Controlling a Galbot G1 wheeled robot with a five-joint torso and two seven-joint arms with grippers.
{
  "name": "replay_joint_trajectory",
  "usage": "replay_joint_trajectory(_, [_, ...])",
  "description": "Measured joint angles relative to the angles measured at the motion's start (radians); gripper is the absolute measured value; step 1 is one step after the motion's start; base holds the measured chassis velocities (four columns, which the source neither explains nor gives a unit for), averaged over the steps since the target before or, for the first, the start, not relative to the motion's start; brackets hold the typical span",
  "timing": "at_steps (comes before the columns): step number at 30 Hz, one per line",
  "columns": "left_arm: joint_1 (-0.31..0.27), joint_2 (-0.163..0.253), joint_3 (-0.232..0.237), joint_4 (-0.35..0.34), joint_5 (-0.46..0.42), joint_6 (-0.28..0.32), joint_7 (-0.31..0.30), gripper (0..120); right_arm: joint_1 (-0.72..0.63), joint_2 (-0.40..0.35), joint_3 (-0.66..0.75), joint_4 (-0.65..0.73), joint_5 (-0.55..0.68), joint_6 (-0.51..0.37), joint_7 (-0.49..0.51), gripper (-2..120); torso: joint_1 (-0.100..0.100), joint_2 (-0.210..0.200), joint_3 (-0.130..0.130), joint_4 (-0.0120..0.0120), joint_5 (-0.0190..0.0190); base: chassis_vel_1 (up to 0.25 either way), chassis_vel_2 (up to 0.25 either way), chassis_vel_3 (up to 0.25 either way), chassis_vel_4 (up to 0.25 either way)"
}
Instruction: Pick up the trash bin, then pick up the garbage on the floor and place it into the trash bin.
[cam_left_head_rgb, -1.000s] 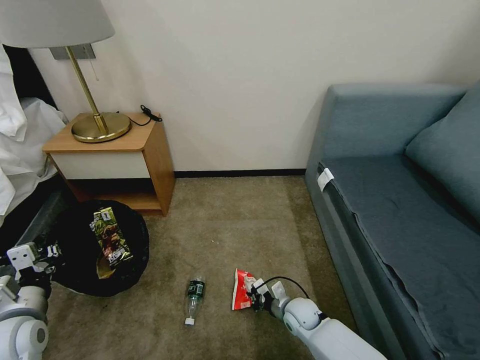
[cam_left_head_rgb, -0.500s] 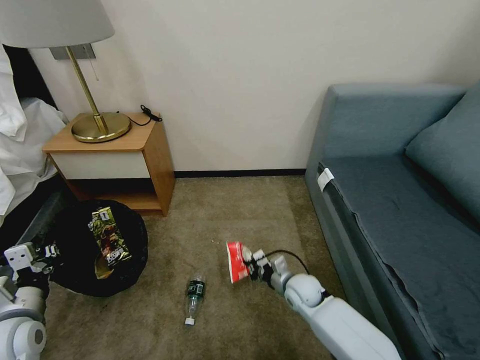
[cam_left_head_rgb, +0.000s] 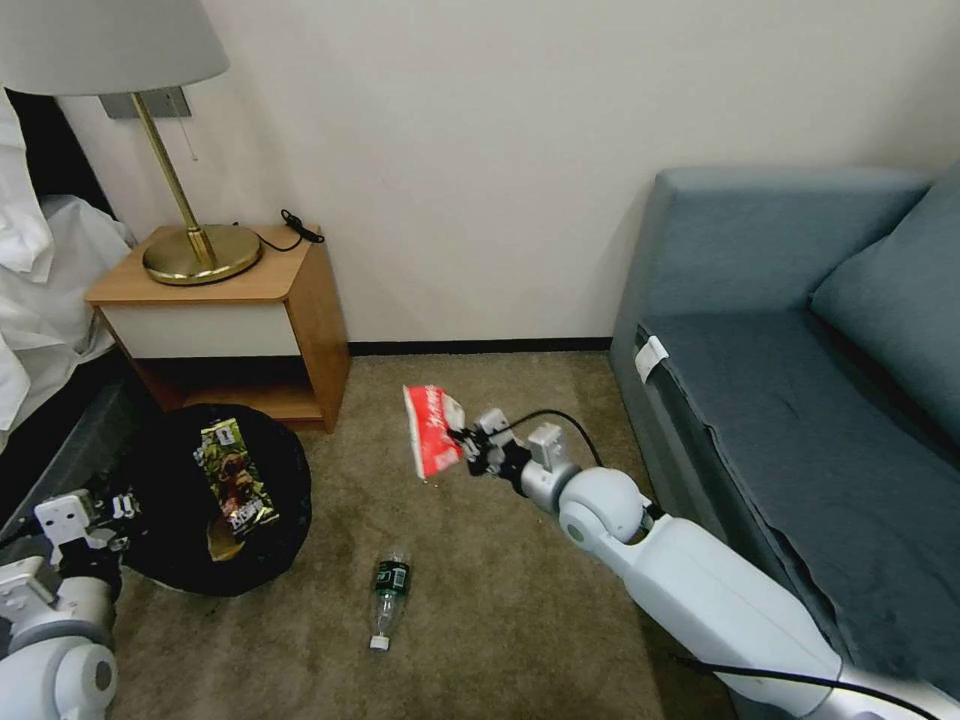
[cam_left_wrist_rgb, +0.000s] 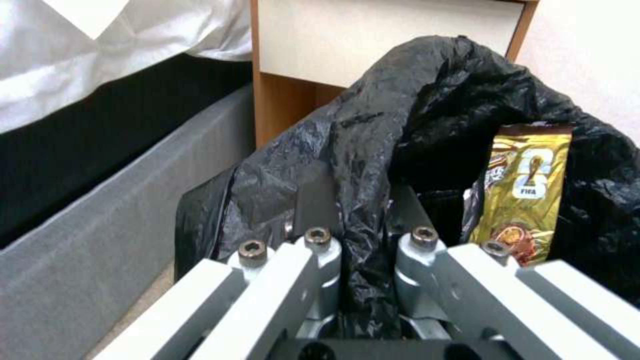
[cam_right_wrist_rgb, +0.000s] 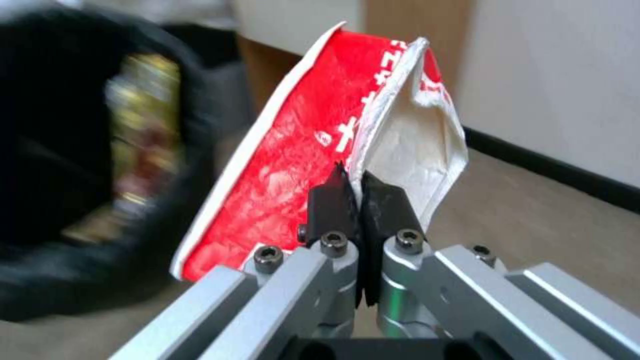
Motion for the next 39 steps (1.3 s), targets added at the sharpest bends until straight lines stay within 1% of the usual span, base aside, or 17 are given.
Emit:
replay_joint_trajectory(1, [0.0,0.0,0.0,0.0,0.0,0.0,0.0,5,0.0,0.0,0.0,0.0,0.0,0.0,0.0,0,0.0,0.0,0.0,0.0,0.0,0.0,0.0,0.0,0.0])
replay_joint_trajectory(3, [-0.001,-0.007,0.008,0.003,0.002,0.0,0.0,5,0.037,0.023,-0.057,0.01,0.046,0.025,0.003,0,0.0,0.0,0.0,-0.0001,0.0,0.0,0.0,0.0,0.0])
replay_joint_trajectory(4, [-0.001,-0.007,0.008,0.003,0.002,0.0,0.0,5,0.037,0.023,-0.057,0.01,0.046,0.025,0.003,0,0.0,0.0,0.0,-0.0001,0.0,0.0,0.0,0.0,0.0])
replay_joint_trajectory(6, [-0.002,-0.012,0.015,0.003,0.006,-0.001,0.0,5,0.075,0.048,-0.115,0.006,0.064,0.047,0.004,0,0.0,0.0,0.0,0.0001,0.0,0.0,0.0,0.0,0.0])
replay_joint_trajectory(7, [-0.002,-0.012,0.015,0.003,0.006,-0.001,0.0,5,0.075,0.048,-0.115,0.006,0.064,0.047,0.004,0,0.0,0.0,0.0,0.0001,0.0,0.0,0.0,0.0,0.0])
replay_joint_trajectory(9, [-0.006,-0.02,0.023,0.006,0.014,-0.002,-0.001,5,0.13,0.096,-0.196,-0.008,0.086,0.056,0.003,0,0.0,0.0,0.0,0.0001,-0.0002,0.0,0.0,0.0,0.0])
replay_joint_trajectory(10, [-0.006,-0.02,0.023,0.006,0.014,-0.002,-0.001,5,0.13,0.096,-0.196,-0.008,0.086,0.056,0.003,0,0.0,0.0,0.0,0.0001,-0.0002,0.0,0.0,0.0,0.0])
replay_joint_trajectory(12, [-0.009,-0.028,0.029,0.012,0.022,-0.005,0.0,5,0.16,0.157,-0.248,-0.034,0.104,0.068,0.003,0,0.0,0.0,0.0,0.0004,-0.0001,0.0,0.0,0.0,0.0])
replay_joint_trajectory(14, [-0.009,-0.029,0.029,0.014,0.023,-0.006,0.0,5,0.164,0.165,-0.258,-0.04,0.107,0.073,0.004,0,0.0,0.0,0.0,0.0004,-0.0001,0.0,0.0,0.0,0.0])
replay_joint_trajectory(15, [-0.007,-0.03,0.028,0.016,0.023,-0.008,0.0,5,0.174,0.172,-0.287,-0.05,0.109,0.092,0.004,0,0.0,0.0,0.0,0.0003,-0.0002,0.0,0.0,0.0,0.0])
replay_joint_trajectory(18, [-0.006,-0.03,0.02,0.019,0.021,-0.011,0.0,5,0.18,0.17,-0.318,-0.056,0.105,0.108,-0.006,0,0.0,0.0,0.0,0.0001,-0.0001,0.0,0.0,0.0,0.0])
replay_joint_trajectory(24, [-0.006,-0.031,0.015,0.027,0.019,-0.015,0.0,5,0.162,0.179,-0.348,-0.079,0.09,0.131,-0.023,0,0.0,0.0,0.0,0.0,0.0,0.0,0.0,0.0,0.0])
replay_joint_trajectory(29, [-0.01,-0.035,0.025,0.033,0.023,-0.016,0.001,5,0.145,0.217,-0.355,-0.131,0.069,0.148,-0.045,0,0.0,0.0,0.0,0.0001,0.0,0.0,0.0,0.0,0.0])
replay_joint_trajectory(32, [-0.01,-0.037,0.03,0.034,0.025,-0.016,0.001,5,0.145,0.227,-0.355,-0.145,0.067,0.152,-0.047,0,0.0,0.0,0.0,0.0001,0.0,0.0,0.0,0.0,0.0])
replay_joint_trajectory(36, [-0.011,-0.043,0.04,0.037,0.033,-0.016,0.001,5,0.147,0.249,-0.357,-0.21,0.055,0.168,-0.058,0,0.0,0.0,0.0,0.0001,0.0,0.0,0.0,0.0,0.0])
replay_joint_trajectory(38, [-0.012,-0.048,0.048,0.037,0.037,-0.016,0.002,5,0.146,0.268,-0.352,-0.281,0.024,0.188,-0.058,0,0.0,0.0,0.0,0.0001,0.0,0.0,0.0,0.0,0.0])
replay_joint_trajectory(39, [-0.012,-0.048,0.048,0.037,0.037,-0.016,0.002,5,0.146,0.268,-0.352,-0.281,0.024,0.188,-0.058,0,0.0,0.0,0.0,0.0001,0.0,0.0,0.0,0.0,0.0])
